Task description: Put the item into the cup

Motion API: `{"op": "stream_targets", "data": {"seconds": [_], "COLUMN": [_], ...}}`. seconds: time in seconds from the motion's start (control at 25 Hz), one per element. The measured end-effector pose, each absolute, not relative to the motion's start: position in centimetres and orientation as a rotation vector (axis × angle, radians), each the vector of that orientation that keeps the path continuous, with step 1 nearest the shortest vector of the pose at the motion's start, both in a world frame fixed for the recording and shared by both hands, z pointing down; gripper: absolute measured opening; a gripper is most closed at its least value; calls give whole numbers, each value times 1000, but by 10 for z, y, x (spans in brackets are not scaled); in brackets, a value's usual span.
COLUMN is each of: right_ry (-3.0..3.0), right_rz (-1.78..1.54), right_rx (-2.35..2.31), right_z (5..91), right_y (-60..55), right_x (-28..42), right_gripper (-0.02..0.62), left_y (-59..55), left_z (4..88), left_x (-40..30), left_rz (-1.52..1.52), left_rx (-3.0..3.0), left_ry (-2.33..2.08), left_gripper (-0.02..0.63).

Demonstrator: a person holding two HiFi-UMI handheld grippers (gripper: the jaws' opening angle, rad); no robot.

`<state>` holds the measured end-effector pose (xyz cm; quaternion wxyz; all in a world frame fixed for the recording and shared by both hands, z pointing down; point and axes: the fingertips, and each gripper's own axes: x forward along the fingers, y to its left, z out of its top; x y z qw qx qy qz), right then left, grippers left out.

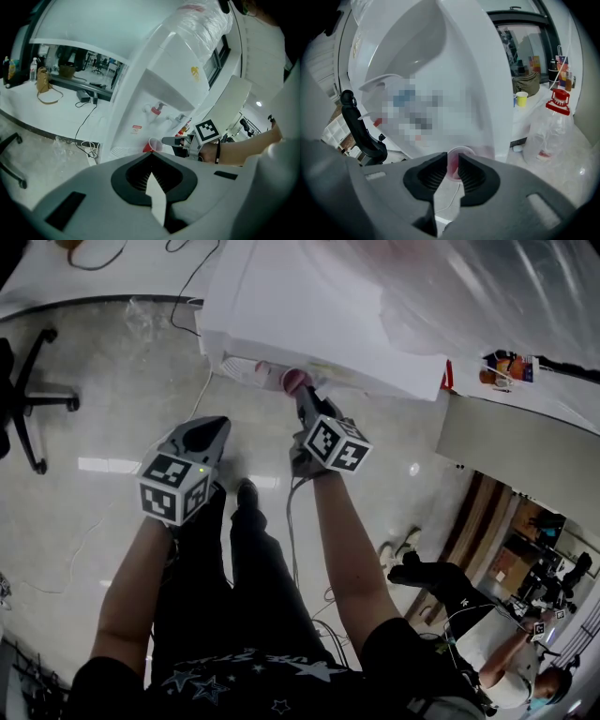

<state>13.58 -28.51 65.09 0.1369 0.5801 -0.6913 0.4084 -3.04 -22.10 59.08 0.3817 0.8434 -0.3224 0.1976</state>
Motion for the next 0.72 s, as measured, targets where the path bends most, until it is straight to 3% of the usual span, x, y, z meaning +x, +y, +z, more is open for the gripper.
{"op": "stream_targets", "data": {"seconds": [0.72], "right_ry": [-2147], "right_rz": [1167], "right_rx": [1624], "right_z": [589], "right_y": [-227], "right_x": [153], "right_gripper": [74], "left_y": [-170], "left_z": [548], "left_x": [-7], "left_rz": [452], "left_rx": [2153], "left_ry": [-929], "left_gripper": [6]}}
